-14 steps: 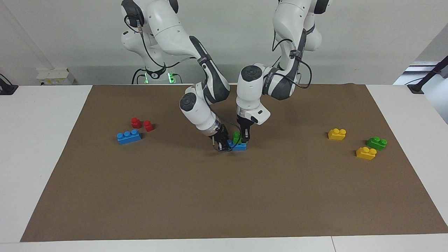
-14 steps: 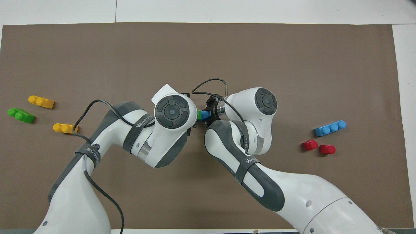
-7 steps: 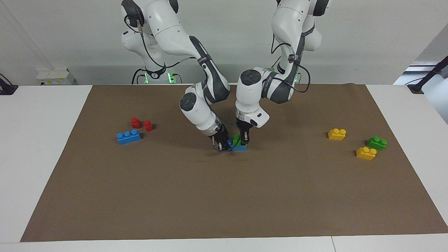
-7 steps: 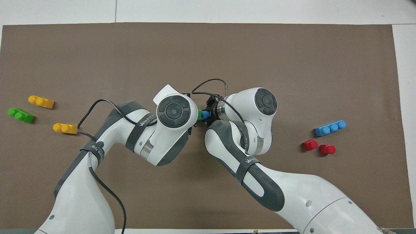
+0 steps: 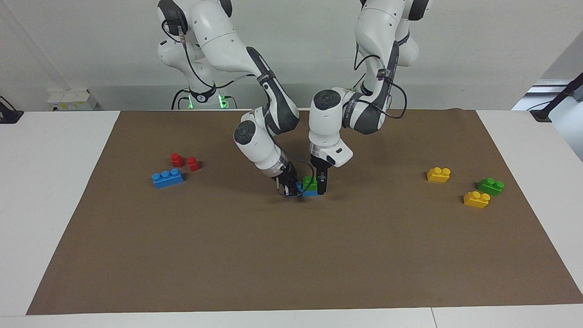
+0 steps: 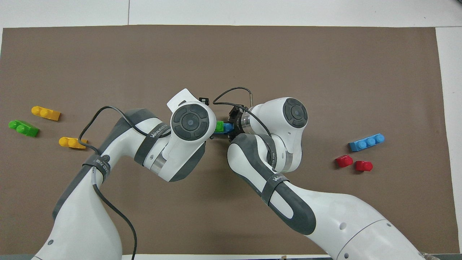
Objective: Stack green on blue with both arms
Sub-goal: 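Release the stacked bricks on the table and withdraw both grippers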
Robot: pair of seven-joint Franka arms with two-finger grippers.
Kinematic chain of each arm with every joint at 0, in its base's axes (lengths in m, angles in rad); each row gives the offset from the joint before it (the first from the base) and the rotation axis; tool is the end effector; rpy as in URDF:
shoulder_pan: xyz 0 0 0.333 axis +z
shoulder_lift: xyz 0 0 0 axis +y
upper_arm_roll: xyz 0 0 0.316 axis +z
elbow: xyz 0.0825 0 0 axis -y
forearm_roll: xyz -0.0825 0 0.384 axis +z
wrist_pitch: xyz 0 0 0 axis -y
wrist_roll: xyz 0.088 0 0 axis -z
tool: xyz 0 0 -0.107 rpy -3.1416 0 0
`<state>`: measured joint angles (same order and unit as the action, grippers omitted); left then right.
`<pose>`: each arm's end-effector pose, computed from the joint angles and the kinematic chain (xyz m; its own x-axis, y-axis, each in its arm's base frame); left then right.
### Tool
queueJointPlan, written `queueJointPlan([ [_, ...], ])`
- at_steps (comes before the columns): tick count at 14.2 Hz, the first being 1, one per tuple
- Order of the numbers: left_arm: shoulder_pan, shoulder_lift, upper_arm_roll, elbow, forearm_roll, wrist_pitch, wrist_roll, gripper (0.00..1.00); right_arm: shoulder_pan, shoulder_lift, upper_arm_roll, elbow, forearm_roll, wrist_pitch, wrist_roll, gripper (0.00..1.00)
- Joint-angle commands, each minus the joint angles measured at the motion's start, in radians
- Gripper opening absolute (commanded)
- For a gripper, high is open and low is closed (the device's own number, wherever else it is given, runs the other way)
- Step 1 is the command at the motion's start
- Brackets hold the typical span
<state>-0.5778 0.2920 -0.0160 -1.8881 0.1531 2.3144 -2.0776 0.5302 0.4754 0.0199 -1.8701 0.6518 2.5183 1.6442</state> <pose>0.5272 -0.3517 0.3657 0.1773 0.9832 0.0433 0.9684 -0.1822 0.1703 0.5608 0.3364 0.2750 -0.0235 -0.8961 -0.4431 -0.9993 0.0342 -0.0161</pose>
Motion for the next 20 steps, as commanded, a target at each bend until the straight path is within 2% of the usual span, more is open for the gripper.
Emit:
queueJointPlan([
  [1,0.117,-0.094,-0.001,-0.003,0.014,-0.062,0.179,1.0,-0.01,0.005,-0.003,-0.018,0.023,0.017,-0.018,1.0],
  [3,0.196,-0.123,-0.002,0.004,0.011,-0.093,0.33,1.0,-0.032,-0.007,-0.008,0.003,0.022,-0.021,-0.018,1.0],
  [6,0.309,-0.152,-0.002,0.007,0.008,-0.102,0.583,1.0,-0.143,-0.047,-0.009,0.058,0.003,-0.165,-0.035,1.0],
  [8,0.36,-0.155,-0.001,0.015,0.006,-0.108,0.77,1.0,-0.194,-0.096,-0.012,0.057,-0.003,-0.226,-0.117,1.0],
  [10,0.409,-0.162,-0.002,0.02,0.006,-0.116,0.96,1.0,-0.268,-0.15,-0.012,0.058,-0.065,-0.323,-0.219,1.0],
  [13,0.47,-0.165,-0.004,0.043,-0.021,-0.139,1.273,1.0,-0.377,-0.256,-0.012,0.063,-0.206,-0.508,-0.494,1.0],
  [16,0.513,-0.159,-0.001,0.116,-0.102,-0.223,1.612,1.0,-0.466,-0.359,-0.012,0.083,-0.331,-0.703,-0.798,1.0],
  [20,0.544,-0.155,0.002,0.224,-0.144,-0.378,1.943,1.0,-0.532,-0.477,-0.014,0.091,-0.518,-0.854,-1.281,1.0],
])
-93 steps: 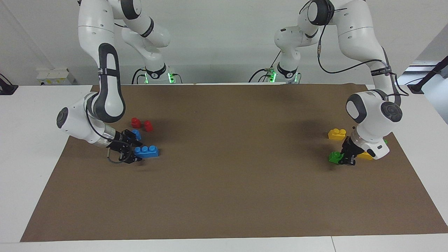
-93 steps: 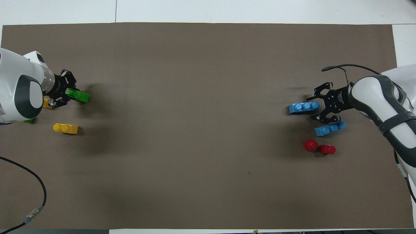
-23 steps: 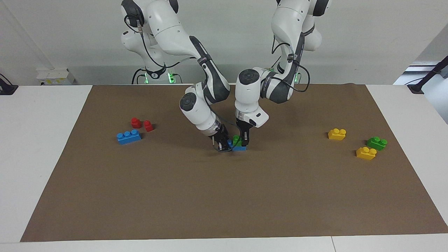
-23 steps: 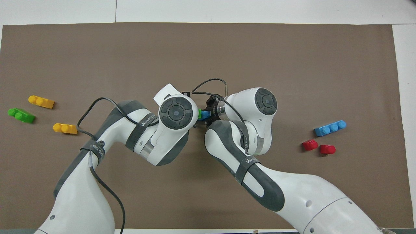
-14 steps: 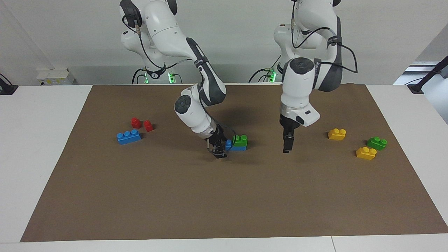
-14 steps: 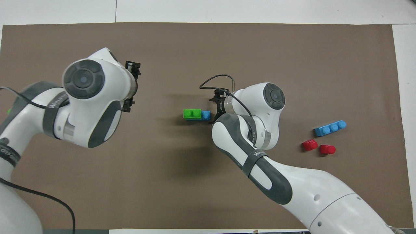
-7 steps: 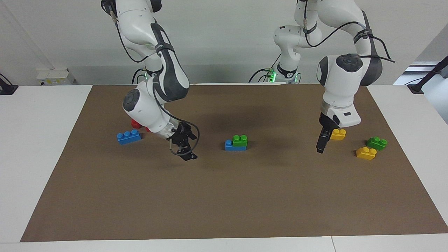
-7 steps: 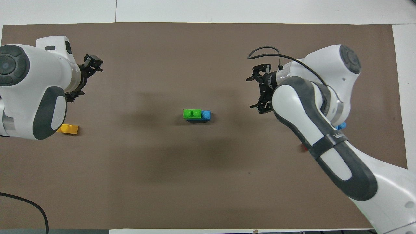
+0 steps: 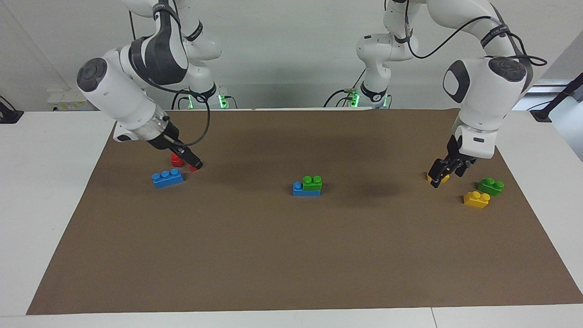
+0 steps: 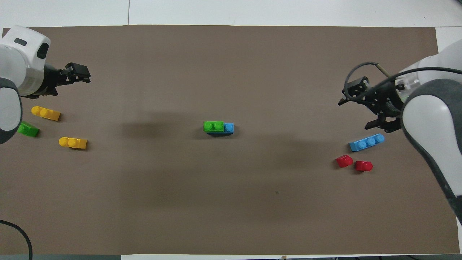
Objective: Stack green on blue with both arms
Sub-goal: 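Release the stacked bricks on the table and withdraw both grippers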
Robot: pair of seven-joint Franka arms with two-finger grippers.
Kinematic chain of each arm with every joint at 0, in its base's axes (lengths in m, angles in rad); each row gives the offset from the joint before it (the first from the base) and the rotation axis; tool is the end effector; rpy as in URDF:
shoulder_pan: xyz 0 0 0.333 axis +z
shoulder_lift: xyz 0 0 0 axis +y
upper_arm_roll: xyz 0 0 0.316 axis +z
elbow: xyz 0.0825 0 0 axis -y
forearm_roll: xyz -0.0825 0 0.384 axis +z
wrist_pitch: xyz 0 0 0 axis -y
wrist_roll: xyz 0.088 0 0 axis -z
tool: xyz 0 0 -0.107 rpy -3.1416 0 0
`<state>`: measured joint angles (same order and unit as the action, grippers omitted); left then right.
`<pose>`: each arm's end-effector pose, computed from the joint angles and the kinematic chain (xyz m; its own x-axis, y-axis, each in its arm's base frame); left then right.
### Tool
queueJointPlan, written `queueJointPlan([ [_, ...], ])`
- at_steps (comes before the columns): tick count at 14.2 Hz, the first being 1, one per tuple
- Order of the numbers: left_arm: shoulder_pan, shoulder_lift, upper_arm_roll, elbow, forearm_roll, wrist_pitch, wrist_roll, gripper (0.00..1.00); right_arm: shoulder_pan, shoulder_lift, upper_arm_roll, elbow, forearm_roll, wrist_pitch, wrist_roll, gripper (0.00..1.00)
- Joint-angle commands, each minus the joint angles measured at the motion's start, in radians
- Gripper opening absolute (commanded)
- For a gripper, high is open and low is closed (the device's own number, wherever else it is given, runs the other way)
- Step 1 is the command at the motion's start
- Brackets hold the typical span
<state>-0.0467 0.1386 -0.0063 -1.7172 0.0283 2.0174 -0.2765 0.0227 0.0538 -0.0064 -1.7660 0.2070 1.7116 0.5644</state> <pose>0.6204 -0.0311 0.5144 0.9641 0.2105 0.1618 0.2103 -0.9775 0.0186 0.5679 0.0286 0.5155 0.8211 -0.5346 -0.2001 -0.5609 -0.8207 -0.1087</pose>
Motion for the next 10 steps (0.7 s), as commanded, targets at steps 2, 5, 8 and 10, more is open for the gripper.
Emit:
queueJointPlan([
  [2,0.013,-0.002,-0.008,0.106,-0.019,-0.161,0.229,1.0,-0.033,-0.109,0.014,-0.015,-0.127,-0.111,-0.383,1.0],
  [5,0.01,-0.004,-0.011,0.192,-0.018,-0.326,0.269,1.0,-0.037,-0.126,0.013,-0.007,-0.23,-0.113,-0.573,1.0],
  [8,0.01,-0.008,-0.008,0.243,-0.05,-0.396,0.241,1.0,-0.044,-0.114,0.014,0.022,-0.264,-0.06,-0.583,1.0],
  [10,0.013,-0.01,-0.001,0.245,-0.061,-0.419,0.237,1.0,-0.046,-0.1,0.014,0.048,-0.264,-0.037,-0.575,1.0],
])
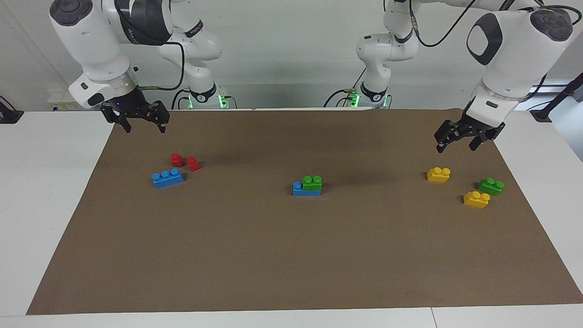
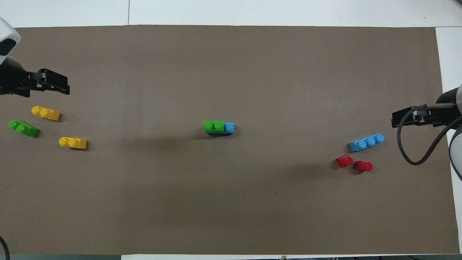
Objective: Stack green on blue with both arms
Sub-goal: 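Release the stacked bricks on the table and withdraw both grippers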
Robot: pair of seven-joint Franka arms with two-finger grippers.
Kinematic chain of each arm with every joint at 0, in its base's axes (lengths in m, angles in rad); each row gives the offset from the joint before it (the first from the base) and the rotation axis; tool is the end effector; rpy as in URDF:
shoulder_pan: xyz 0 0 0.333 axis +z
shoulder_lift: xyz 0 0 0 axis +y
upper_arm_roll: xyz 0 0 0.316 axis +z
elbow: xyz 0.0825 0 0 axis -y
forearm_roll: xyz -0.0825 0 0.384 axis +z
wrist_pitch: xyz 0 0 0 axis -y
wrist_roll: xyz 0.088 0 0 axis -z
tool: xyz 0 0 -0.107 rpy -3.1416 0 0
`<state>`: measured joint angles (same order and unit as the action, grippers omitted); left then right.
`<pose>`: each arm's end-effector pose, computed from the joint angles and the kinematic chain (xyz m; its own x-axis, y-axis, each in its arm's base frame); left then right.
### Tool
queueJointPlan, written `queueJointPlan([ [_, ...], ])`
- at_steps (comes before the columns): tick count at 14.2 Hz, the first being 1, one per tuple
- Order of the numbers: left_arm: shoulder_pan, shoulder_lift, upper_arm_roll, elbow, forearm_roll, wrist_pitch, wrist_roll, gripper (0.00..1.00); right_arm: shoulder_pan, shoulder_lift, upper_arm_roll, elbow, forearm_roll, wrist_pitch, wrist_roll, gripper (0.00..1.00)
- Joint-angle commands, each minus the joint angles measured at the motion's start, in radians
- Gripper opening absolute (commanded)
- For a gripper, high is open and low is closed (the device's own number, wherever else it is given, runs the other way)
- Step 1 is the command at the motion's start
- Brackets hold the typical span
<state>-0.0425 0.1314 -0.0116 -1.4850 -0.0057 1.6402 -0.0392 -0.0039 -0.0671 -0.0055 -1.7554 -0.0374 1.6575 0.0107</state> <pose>0.6002 -0.0326 0.5955 0.9996 -0.0144 0.0235 -0.0145 -0.9999 0.0081 0.5368 -0.0088 0.5811 0.9994 -0.0168 -0.0305 -0.0157 -0.9992 0.0371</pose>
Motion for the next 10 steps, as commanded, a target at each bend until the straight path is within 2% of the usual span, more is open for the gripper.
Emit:
queueJointPlan([
  [1,0.009,-0.004,0.001,0.012,-0.023,-0.046,-0.016,1.0,-0.018,0.026,0.013,0.045,-0.018,0.018,-0.021,1.0],
  [4,-0.008,-0.03,-0.011,0.003,0.024,-0.023,-0.013,1.0,-0.018,0.026,0.015,0.044,-0.003,0.018,0.02,1.0],
  [10,-0.005,-0.032,-0.01,0.012,0.021,-0.04,-0.013,1.0,-0.018,0.024,0.013,0.045,0.06,0.004,0.061,1.0],
])
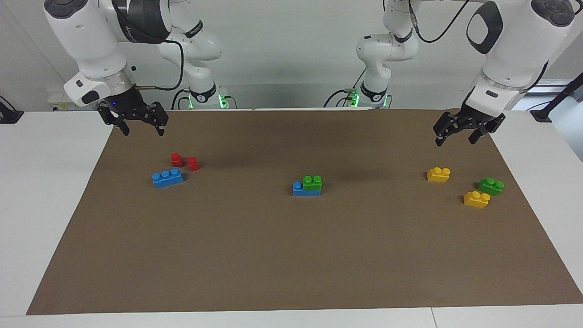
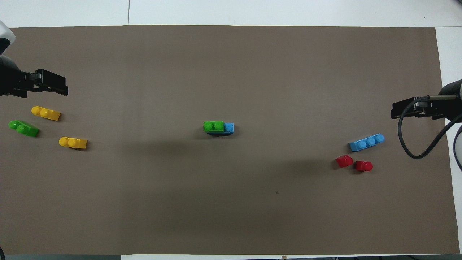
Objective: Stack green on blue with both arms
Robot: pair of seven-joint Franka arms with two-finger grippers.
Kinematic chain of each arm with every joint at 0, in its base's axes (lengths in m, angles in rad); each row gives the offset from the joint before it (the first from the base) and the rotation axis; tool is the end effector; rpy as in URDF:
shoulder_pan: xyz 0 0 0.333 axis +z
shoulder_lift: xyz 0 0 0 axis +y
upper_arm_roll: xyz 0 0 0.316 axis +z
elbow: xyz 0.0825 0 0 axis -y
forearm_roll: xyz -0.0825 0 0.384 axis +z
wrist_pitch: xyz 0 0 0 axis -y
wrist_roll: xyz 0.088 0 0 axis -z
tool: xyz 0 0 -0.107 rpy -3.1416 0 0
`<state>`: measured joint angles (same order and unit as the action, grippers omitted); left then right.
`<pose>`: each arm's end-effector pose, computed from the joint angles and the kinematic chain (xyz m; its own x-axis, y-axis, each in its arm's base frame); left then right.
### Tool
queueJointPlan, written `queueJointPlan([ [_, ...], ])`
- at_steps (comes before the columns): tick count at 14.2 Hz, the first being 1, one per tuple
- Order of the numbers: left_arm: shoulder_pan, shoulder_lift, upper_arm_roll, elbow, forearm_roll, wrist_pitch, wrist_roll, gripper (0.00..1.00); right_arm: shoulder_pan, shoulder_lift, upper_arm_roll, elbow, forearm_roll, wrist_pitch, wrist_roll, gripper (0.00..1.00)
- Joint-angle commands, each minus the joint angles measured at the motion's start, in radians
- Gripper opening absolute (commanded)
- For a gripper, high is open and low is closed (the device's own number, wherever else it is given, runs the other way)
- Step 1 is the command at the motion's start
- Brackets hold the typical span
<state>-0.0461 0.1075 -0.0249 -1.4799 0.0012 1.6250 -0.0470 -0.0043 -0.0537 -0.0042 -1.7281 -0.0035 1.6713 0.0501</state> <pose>0.5918 -0.0411 0.6108 0.9990 -0.0238 0.0375 -0.0239 -0.9997 0.0032 0.5435 -0.0050 0.5880 0.9983 -0.0582 -0.0029 -0.0582 -0.9983 0.0034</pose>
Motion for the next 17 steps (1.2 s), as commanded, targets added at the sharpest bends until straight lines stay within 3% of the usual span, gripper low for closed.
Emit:
queueJointPlan([
  [1,0.0,-0.011,0.003,0.007,0.014,-0.028,-0.004,1.0,-0.017,0.012,0.012,0.016,0.027,-0.01,0.024,1.0],
  [17,0.002,-0.014,0.002,0.007,0.011,-0.056,-0.004,1.0,-0.011,0.003,0.012,0.007,0.02,-0.041,0.028,1.0],
])
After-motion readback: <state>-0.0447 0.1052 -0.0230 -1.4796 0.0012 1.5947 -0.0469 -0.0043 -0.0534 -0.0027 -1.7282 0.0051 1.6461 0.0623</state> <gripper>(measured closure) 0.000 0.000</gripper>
